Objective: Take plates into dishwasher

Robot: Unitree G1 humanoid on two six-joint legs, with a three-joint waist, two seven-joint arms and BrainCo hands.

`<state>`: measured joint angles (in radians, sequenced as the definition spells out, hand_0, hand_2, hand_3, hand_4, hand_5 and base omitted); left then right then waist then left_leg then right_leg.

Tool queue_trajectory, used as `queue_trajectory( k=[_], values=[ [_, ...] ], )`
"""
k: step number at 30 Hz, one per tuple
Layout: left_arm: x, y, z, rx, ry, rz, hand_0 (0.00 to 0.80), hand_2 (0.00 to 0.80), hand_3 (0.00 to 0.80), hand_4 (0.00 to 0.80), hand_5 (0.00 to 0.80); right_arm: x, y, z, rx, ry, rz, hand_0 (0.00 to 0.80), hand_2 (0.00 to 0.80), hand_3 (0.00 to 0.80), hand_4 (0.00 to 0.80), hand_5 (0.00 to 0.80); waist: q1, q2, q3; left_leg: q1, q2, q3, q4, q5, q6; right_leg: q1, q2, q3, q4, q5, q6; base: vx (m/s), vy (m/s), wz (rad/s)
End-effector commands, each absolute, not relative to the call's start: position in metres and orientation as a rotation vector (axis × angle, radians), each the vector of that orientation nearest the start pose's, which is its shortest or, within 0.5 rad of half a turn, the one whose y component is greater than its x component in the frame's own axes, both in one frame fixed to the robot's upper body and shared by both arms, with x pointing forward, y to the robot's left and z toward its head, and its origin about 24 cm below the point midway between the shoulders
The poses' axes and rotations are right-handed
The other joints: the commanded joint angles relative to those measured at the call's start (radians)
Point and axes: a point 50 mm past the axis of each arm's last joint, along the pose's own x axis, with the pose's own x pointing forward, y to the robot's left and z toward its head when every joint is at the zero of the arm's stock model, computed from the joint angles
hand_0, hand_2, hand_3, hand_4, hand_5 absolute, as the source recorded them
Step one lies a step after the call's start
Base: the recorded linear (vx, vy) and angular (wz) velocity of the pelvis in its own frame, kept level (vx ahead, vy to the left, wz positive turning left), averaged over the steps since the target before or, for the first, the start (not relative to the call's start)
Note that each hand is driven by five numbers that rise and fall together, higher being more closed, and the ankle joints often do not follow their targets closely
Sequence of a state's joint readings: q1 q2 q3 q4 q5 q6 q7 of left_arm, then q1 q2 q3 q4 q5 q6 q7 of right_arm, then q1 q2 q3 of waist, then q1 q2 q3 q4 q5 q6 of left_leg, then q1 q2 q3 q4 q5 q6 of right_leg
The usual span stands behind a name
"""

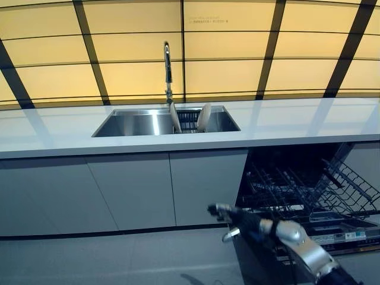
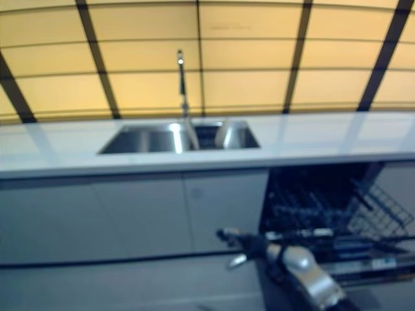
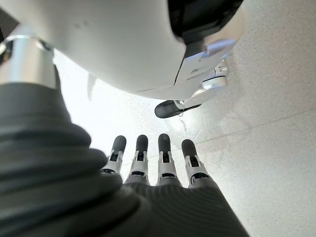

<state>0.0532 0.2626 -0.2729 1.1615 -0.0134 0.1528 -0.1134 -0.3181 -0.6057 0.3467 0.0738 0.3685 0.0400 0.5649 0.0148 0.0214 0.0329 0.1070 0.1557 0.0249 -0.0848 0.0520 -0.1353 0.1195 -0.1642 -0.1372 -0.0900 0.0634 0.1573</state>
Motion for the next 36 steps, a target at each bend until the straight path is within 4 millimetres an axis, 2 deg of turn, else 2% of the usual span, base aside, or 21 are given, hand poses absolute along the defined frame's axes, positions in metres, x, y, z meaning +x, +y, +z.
queue_trajectory(
  k=[1, 3, 8, 11, 12, 14, 16, 17, 18, 19, 20, 21, 22, 24, 25, 27, 28, 30, 31, 36],
  values=[
    [0.074, 0.258, -0.159, 0.450, 1.448, -0.144, 0.000, 0.000, 0.000, 0.000, 0.000, 0.314, -0.145, 0.164, -0.250, -0.248, 0.831, 0.000, 0.000, 0.000, 0.000, 0.000, 0.024, -0.076, 0.053, 0.021, -0.099, 0.023, 0.010, -0.052, 0.109, -0.014, 0.063, -0.004, 0.088, -0.057, -0.069, 0.000, -0.040, 0.01],
    [0.080, 0.262, -0.156, 0.469, 1.447, -0.142, 0.000, 0.000, 0.000, 0.000, 0.000, 0.321, -0.144, 0.184, -0.221, -0.270, 0.856, 0.000, 0.000, 0.000, 0.000, 0.000, 0.029, -0.080, 0.056, 0.022, -0.096, 0.013, 0.016, -0.054, 0.111, -0.017, 0.065, -0.004, 0.110, -0.070, -0.075, 0.009, -0.058, 0.02],
    [0.088, 0.272, -0.152, 0.491, 1.441, -0.102, 0.000, 0.000, 0.000, 0.000, 0.000, 0.334, -0.154, 0.203, -0.240, -0.251, 0.847, 0.000, 0.000, 0.000, 0.000, 0.000, 0.041, -0.092, 0.049, 0.034, -0.092, -0.010, 0.031, -0.064, 0.108, -0.002, 0.072, -0.007, 0.114, -0.083, -0.088, 0.060, -0.084, 0.09],
    [0.089, 0.278, -0.150, 0.489, 1.433, -0.063, 0.000, 0.000, 0.000, 0.000, 0.000, 0.338, -0.157, 0.215, -0.207, -0.264, 0.840, 0.000, 0.000, 0.000, 0.000, 0.000, 0.045, -0.106, 0.044, 0.028, -0.078, -0.011, 0.099, -0.088, 0.095, 0.007, 0.078, -0.006, 0.112, -0.087, -0.106, 0.071, -0.101, 0.09],
    [0.092, 0.279, -0.149, 0.485, 1.413, -0.039, 0.000, 0.000, 0.000, 0.000, 0.000, 0.340, -0.156, 0.217, -0.189, -0.281, 0.842, 0.000, 0.000, 0.000, 0.000, 0.000, 0.052, -0.124, 0.056, -0.008, -0.073, -0.001, 0.221, -0.095, 0.089, 0.008, 0.072, -0.008, 0.115, -0.081, -0.121, 0.040, -0.131, 0.02],
    [0.096, 0.280, -0.147, 0.485, 1.374, -0.031, 0.000, 0.000, 0.000, 0.000, 0.000, 0.339, -0.153, 0.216, -0.182, -0.296, 0.852, 0.000, 0.000, 0.000, 0.000, 0.000, 0.067, -0.138, 0.086, -0.119, -0.087, 0.003, 0.436, -0.038, 0.090, 0.009, 0.074, -0.017, 0.125, -0.078, -0.147, 0.042, -0.142, 0.00],
    [0.100, 0.279, -0.146, 0.468, 1.357, -0.024, 0.000, 0.000, 0.000, 0.000, 0.000, 0.339, -0.154, 0.214, -0.175, -0.301, 0.846, 0.000, 0.000, 0.000, 0.000, 0.000, 0.081, -0.135, 0.109, -0.202, -0.092, 0.015, 0.508, 0.023, 0.084, 0.020, 0.085, -0.012, 0.133, -0.081, -0.161, 0.120, -0.034, 0.06],
    [0.102, 0.279, -0.145, 0.457, 1.342, -0.006, 0.000, 0.000, 0.000, 0.000, 0.000, 0.340, -0.154, 0.211, -0.158, -0.296, 0.835, 0.000, 0.000, 0.000, 0.000, 0.000, 0.109, -0.113, 0.132, -0.282, -0.107, 0.019, 0.466, 0.082, 0.069, 0.052, 0.108, 0.010, 0.134, -0.094, -0.157, 0.242, 0.049, 0.43],
    [0.103, 0.279, -0.145, 0.452, 1.338, -0.001, 0.000, 0.000, 0.000, 0.000, 0.000, 0.341, -0.154, 0.210, -0.145, -0.290, 0.826, 0.000, 0.000, 0.000, 0.000, 0.000, 0.123, -0.098, 0.141, -0.300, -0.105, 0.022, 0.417, 0.119, 0.057, 0.074, 0.121, 0.022, 0.130, -0.102, -0.153, 0.293, 0.087, 0.36],
    [0.102, 0.280, -0.145, 0.452, 1.338, -0.002, 0.000, 0.000, 0.000, 0.000, 0.000, 0.342, -0.153, 0.210, -0.138, -0.286, 0.820, 0.000, 0.000, 0.000, 0.000, 0.000, 0.133, -0.084, 0.142, -0.313, -0.087, 0.029, 0.358, 0.157, 0.047, 0.091, 0.132, 0.026, 0.124, -0.109, -0.148, 0.411, 0.125, 0.07],
    [0.099, 0.282, -0.145, 0.453, 1.346, -0.013, 0.000, 0.000, 0.000, 0.000, 0.000, 0.346, -0.152, 0.212, -0.117, -0.275, 0.801, 0.000, 0.000, 0.000, 0.000, 0.000, 0.162, -0.062, 0.149, -0.335, -0.062, 0.026, 0.229, 0.245, 0.025, 0.142, 0.144, 0.044, 0.104, -0.121, -0.138, 0.425, 0.133, -0.27],
    [0.097, 0.283, -0.145, 0.454, 1.350, -0.017, 0.000, 0.000, 0.000, 0.000, 0.000, 0.348, -0.152, 0.213, -0.118, -0.271, 0.785, 0.000, 0.000, 0.000, 0.000, 0.000, 0.175, -0.056, 0.149, -0.348, -0.058, 0.019, 0.176, 0.275, 0.016, 0.162, 0.147, 0.055, 0.098, -0.127, -0.136, 0.547, 0.154, -0.73],
    [0.091, 0.283, -0.146, 0.446, 1.360, -0.020, 0.000, 0.000, 0.000, 0.000, 0.000, 0.351, -0.157, 0.214, -0.115, -0.263, 0.772, 0.000, 0.000, 0.000, 0.000, 0.000, 0.202, -0.054, 0.150, -0.379, -0.061, 0.009, 0.081, 0.308, 0.006, 0.204, 0.146, 0.089, 0.088, -0.141, -0.135, 0.415, 0.136, -0.96],
    [0.087, 0.282, -0.147, 0.429, 1.357, -0.007, 0.000, 0.000, 0.000, 0.000, 0.000, 0.354, -0.162, 0.216, -0.121, -0.260, 0.764, 0.000, 0.000, 0.000, 0.000, 0.000, 0.211, -0.055, 0.151, -0.386, -0.063, 0.012, 0.064, 0.306, 0.009, 0.222, 0.138, 0.109, 0.087, -0.158, -0.134, 0.310, 0.150, -0.68],
    [0.084, 0.282, -0.148, 0.403, 1.353, 0.015, 0.000, 0.000, 0.000, 0.000, 0.000, 0.355, -0.168, 0.216, -0.118, -0.253, 0.756, 0.000, 0.000, 0.000, 0.000, 0.000, 0.205, -0.055, 0.141, -0.365, -0.064, 0.029, 0.080, 0.251, 0.023, 0.225, 0.118, 0.111, 0.094, -0.175, -0.124, 0.269, 0.172, 0.05],
    [0.082, 0.286, -0.147, 0.406, 1.347, 0.030, 0.000, 0.000, 0.000, 0.000, 0.000, 0.354, -0.172, 0.213, -0.110, -0.246, 0.757, 0.000, 0.000, 0.000, 0.000, 0.000, 0.203, -0.060, 0.126, -0.347, -0.065, 0.034, 0.098, 0.202, 0.039, 0.229, 0.090, 0.104, 0.111, -0.193, -0.111, 0.286, 0.141, 0.04],
    [0.081, 0.290, -0.145, 0.417, 1.346, 0.034, 0.000, 0.000, 0.000, 0.000, 0.000, 0.353, -0.175, 0.208, -0.096, -0.241, 0.758, 0.000, 0.000, 0.000, 0.000, 0.000, 0.203, -0.062, 0.115, -0.347, -0.054, 0.049, 0.137, 0.163, 0.055, 0.236, 0.062, 0.083, 0.146, -0.219, -0.101, 0.289, 0.077, -0.06],
    [0.082, 0.294, -0.143, 0.437, 1.356, 0.022, 0.000, 0.000, 0.000, 0.000, 0.000, 0.352, -0.178, 0.206, -0.080, -0.243, 0.749, 0.000, 0.000, 0.000, 0.000, 0.000, 0.205, -0.067, 0.103, -0.356, -0.049, 0.065, 0.176, 0.141, 0.062, 0.246, 0.041, 0.066, 0.157, -0.225, -0.086, 0.266, 0.042, 0.03],
    [0.085, 0.299, -0.141, 0.464, 1.355, 0.016, 0.000, 0.000, 0.000, 0.000, 0.000, 0.351, -0.182, 0.205, -0.077, -0.250, 0.735, 0.000, 0.000, 0.000, 0.000, 0.000, 0.209, -0.076, 0.090, -0.367, -0.044, 0.078, 0.203, 0.126, 0.064, 0.245, 0.016, 0.030, 0.163, -0.215, -0.065, 0.177, 0.008, -0.01],
    [0.099, 0.302, -0.137, 0.499, 1.343, -0.019, 0.000, 0.000, 0.000, 0.000, 0.000, 0.349, -0.189, 0.210, -0.047, -0.293, 0.690, 0.000, 0.000, 0.000, 0.000, 0.000, 0.216, -0.090, 0.081, -0.392, -0.030, 0.077, 0.237, 0.113, 0.058, 0.224, -0.028, -0.025, 0.164, -0.188, -0.030, 0.152, 0.007, 0.03]
  ],
)
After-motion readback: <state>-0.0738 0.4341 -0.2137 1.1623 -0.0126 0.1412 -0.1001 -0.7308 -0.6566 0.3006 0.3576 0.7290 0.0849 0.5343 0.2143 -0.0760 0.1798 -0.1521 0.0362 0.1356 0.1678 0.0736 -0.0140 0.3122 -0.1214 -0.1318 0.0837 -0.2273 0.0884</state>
